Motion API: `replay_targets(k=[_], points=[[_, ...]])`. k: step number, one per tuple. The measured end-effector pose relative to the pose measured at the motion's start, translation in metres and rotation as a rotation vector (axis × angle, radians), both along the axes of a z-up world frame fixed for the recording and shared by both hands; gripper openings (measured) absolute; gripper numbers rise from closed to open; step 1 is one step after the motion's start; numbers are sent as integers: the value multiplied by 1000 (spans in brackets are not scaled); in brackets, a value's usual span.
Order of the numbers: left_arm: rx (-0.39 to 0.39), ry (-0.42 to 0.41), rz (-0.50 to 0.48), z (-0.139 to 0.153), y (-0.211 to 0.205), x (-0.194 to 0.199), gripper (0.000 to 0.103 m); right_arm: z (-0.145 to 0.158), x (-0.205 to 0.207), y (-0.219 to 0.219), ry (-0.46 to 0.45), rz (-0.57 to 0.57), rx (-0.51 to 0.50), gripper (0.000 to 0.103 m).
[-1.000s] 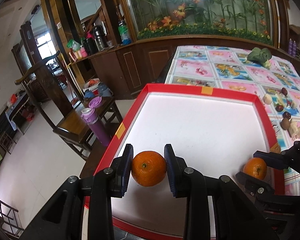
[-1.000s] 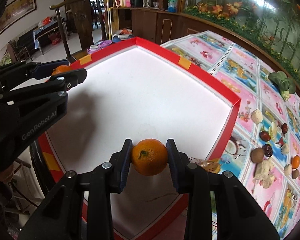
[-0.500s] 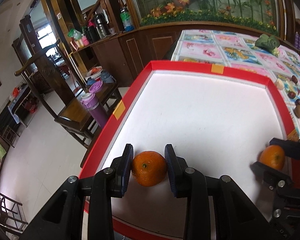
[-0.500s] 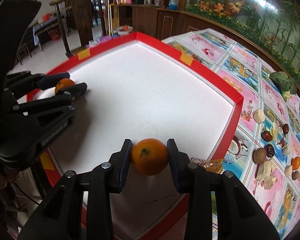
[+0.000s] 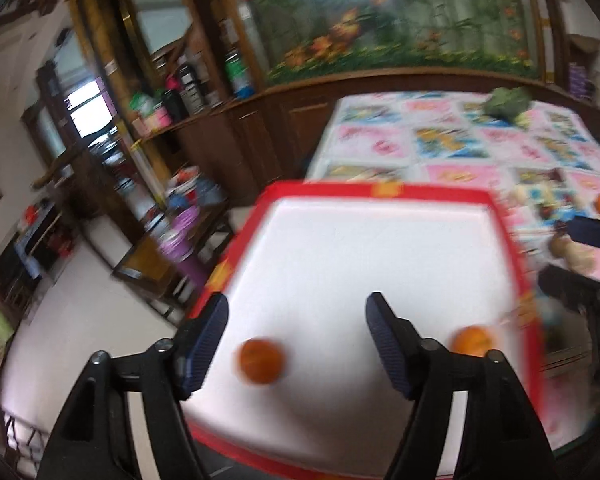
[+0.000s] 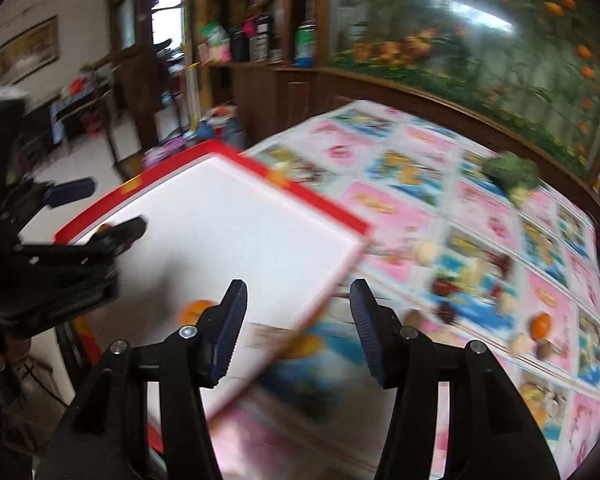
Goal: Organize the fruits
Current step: 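Open both tools to drop the oranges into the tray, then grasp another orange with the right tool while the left tool returns to the table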
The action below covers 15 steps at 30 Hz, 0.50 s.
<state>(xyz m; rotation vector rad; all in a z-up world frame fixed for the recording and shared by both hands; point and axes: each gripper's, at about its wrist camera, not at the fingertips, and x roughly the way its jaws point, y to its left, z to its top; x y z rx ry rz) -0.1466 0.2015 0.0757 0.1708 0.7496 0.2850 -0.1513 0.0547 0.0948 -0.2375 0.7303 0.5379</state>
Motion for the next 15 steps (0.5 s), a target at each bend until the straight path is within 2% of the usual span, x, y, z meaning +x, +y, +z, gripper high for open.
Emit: replay_targets(k=[10, 15], points=[[-57, 63, -212, 7, -83, 30, 74, 2, 51, -153, 65, -305, 64, 55], [-92, 119, -286, 2, -115, 41, 75, -7, 78, -209, 133, -381, 105, 55]])
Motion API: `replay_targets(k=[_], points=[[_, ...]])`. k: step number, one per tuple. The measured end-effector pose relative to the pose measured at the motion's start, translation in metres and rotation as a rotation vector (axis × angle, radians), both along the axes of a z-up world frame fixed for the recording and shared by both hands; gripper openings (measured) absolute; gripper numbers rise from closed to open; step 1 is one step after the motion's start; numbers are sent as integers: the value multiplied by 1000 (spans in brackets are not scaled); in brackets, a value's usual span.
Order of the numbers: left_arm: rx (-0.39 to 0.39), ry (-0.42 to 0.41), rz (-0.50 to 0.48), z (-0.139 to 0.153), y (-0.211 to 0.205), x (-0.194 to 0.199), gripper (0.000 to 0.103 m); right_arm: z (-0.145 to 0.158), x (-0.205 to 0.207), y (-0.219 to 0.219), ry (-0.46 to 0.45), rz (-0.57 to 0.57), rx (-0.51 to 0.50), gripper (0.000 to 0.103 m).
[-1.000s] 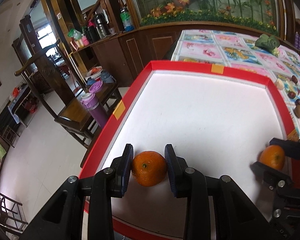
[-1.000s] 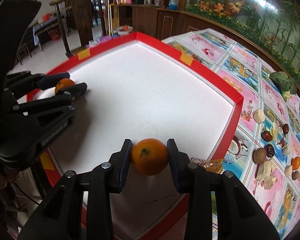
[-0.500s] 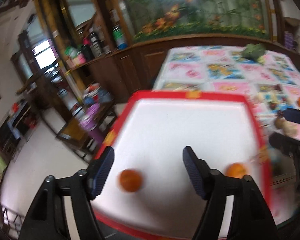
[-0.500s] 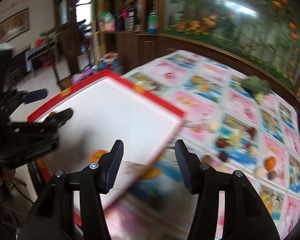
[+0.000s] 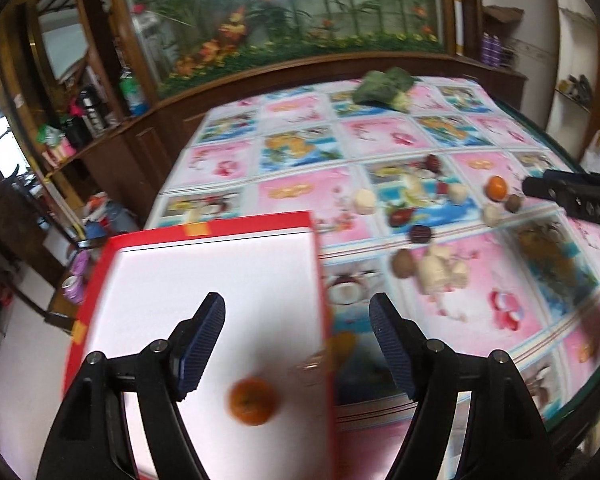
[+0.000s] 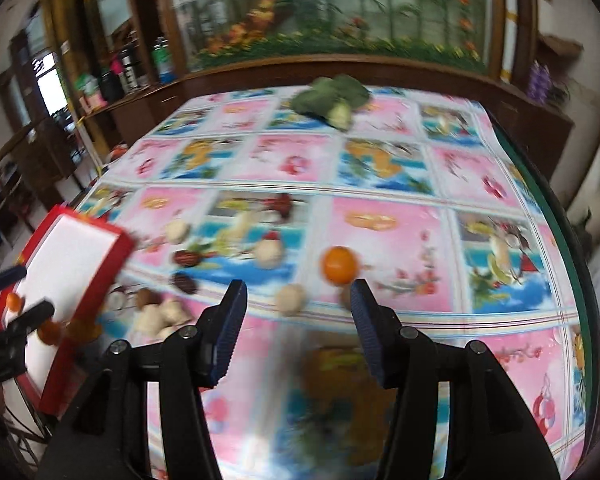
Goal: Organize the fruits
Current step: 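Grasp another orange with the right tool while the left tool returns to the table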
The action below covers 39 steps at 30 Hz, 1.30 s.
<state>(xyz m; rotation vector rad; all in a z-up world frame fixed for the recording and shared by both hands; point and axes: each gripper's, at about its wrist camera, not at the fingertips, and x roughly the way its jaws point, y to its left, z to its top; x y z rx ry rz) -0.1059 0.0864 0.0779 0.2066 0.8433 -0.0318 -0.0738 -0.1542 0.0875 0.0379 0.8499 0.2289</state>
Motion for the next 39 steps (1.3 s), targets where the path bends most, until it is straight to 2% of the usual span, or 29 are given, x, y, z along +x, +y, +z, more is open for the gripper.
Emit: replay_targets(k=[6, 10, 19, 22, 25, 26, 29, 32, 35, 39], points=[[12, 76, -47, -14, -30, 15, 75, -18, 40, -30, 85, -11, 36, 55], [-26, 132, -76, -24, -39, 16, 75, -28, 62, -32, 123, -4, 80, 55], [-39, 215, -74, -44, -56, 24, 74, -54, 81, -6, 174, 29, 6, 55], [-65, 237, -72, -51, -62, 32, 74, -57, 79, -10, 169, 32, 5, 46], [-77, 253, -72, -58, -69, 41, 66, -58, 79, -14, 160, 37, 22, 43], [-82, 262, -69, -60, -71, 44, 60, -58, 79, -14, 155, 43, 21, 42], [-121, 263, -71, -61, -72, 52, 55, -59, 78, -11, 141, 60, 6, 41], [-121, 254, -77, -61, -73, 57, 44, -58, 80, -15, 154, 67, 48, 35], [-127, 247, -97, -61, -74, 60, 41, -59, 80, -18, 165, 66, 79, 35], [-127, 233, -112, -61, -75, 58, 38, -58, 79, -15, 159, 79, 56, 35]])
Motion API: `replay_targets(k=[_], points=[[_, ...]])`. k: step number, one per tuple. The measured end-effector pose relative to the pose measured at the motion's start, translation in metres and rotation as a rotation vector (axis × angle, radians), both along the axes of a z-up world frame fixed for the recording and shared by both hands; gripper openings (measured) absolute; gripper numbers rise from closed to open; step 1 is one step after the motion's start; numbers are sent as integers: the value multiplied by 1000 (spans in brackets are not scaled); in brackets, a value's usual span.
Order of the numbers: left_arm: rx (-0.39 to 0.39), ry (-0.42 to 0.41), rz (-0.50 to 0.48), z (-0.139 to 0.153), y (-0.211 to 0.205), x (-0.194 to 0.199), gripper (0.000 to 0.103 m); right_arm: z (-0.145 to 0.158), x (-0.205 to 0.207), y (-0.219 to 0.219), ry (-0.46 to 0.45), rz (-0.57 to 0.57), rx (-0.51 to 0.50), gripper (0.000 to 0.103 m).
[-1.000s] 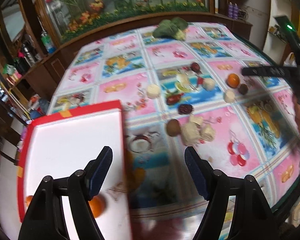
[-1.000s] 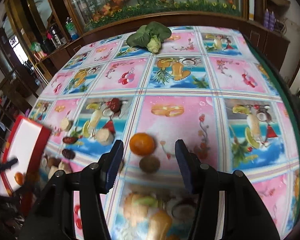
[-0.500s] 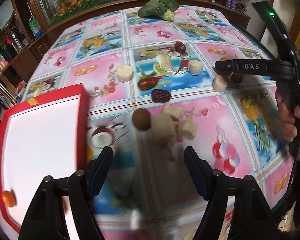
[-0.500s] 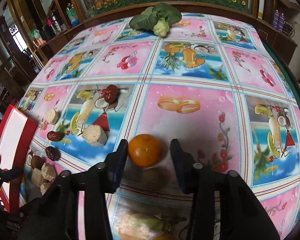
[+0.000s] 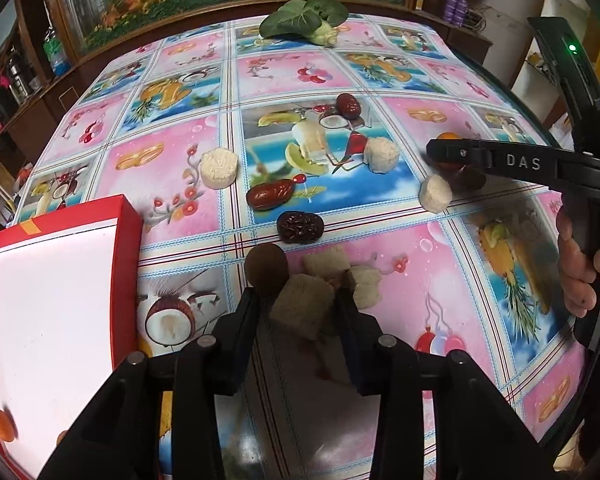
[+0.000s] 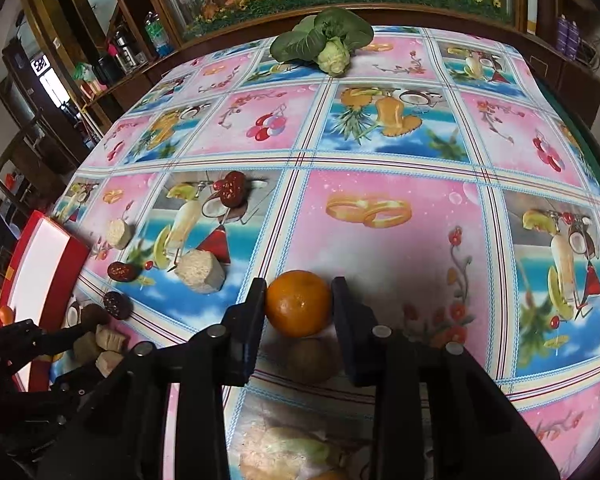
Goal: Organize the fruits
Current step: 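Grasp another orange with the right tool while the left tool returns to the table, then grasp a pale yam chunk with the left tool while the right tool lifts its orange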
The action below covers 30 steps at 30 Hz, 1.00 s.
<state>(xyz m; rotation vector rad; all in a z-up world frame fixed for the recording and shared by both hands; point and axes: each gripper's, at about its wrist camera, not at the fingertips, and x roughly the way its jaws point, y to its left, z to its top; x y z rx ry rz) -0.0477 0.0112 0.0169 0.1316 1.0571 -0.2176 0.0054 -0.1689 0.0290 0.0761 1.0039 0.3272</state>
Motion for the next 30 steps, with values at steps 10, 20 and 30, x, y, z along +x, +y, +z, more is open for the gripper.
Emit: replay_targets(k=[10, 20, 30], points=[[-18, -14, 11, 0, 2, -2, 38, -1, -3, 6, -28, 23, -56, 35], [-84, -28, 47, 2, 8, -15, 31, 7, -3, -6, -60, -40, 19, 33], [-97, -170, 136, 46, 43, -67, 31, 31, -21, -3, -202, -70, 107, 33]])
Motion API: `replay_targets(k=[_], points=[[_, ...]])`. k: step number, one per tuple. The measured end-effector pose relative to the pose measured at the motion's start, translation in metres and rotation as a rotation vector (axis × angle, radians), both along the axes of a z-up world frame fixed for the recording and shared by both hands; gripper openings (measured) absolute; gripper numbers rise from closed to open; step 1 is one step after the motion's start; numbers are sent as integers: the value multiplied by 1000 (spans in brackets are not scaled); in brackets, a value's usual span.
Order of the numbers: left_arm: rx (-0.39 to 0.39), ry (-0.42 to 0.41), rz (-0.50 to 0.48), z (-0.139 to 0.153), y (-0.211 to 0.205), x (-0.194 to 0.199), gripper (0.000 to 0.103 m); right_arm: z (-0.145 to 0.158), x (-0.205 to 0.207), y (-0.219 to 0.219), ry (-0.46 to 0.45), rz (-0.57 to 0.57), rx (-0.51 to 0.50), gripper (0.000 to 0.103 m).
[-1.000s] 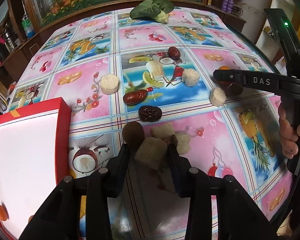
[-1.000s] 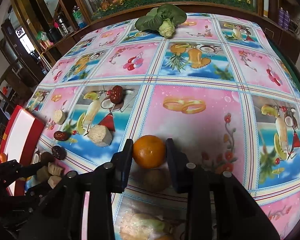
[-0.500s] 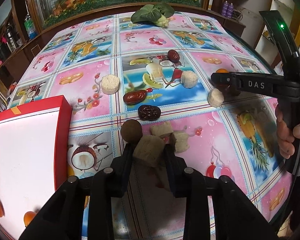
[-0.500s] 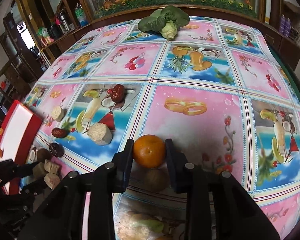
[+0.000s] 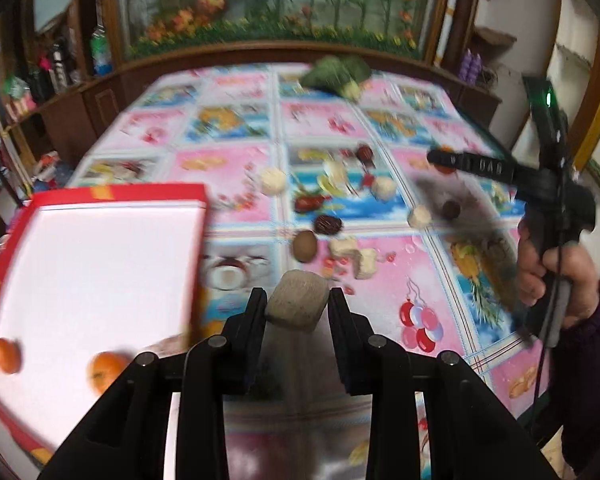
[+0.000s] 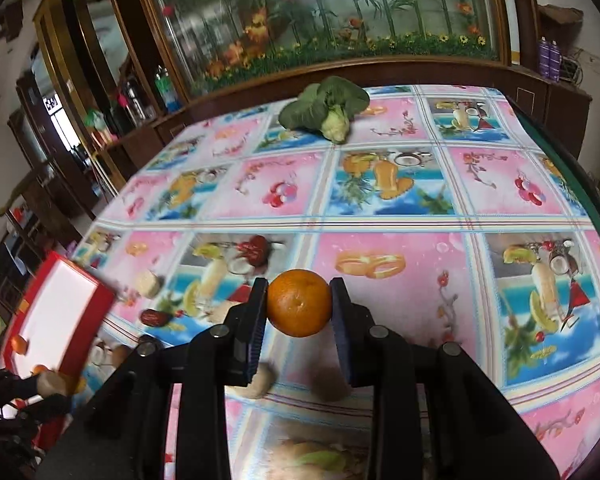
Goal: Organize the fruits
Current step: 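Grasp a pale yam chunk with the left tool while the right tool lifts its orange, then carry the orange and yam chunk to the tray and open both tools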
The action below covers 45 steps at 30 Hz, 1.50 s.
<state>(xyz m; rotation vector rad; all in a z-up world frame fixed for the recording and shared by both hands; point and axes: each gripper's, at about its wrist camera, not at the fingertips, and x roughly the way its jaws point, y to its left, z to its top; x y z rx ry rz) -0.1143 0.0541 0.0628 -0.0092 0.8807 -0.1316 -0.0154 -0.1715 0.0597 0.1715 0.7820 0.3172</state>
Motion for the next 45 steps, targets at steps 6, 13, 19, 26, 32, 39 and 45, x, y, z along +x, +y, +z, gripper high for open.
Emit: replay_targets(k=[6, 13, 19, 26, 32, 39, 45], points=[[43, -91, 147, 23, 53, -26, 31, 13, -32, 52, -49, 114, 44, 33], [97, -108, 326, 19, 117, -49, 31, 17, -74, 147, -61, 314, 87, 33], [136, -83, 437, 1, 157, -57, 31, 17, -102, 224, -46, 482, 57, 33], [180, -106, 492, -5, 179, -62, 31, 17, -130, 273, -60, 584, 0, 33], [207, -119, 517, -9, 190, -64, 31, 12, -142, 302, -46, 642, -35, 33], [222, -118, 539, -12, 200, -65, 31, 2, -155, 319, -50, 686, -79, 33], [232, -111, 548, -15, 203, -65, 31, -8, -148, 323, -17, 673, -95, 33]])
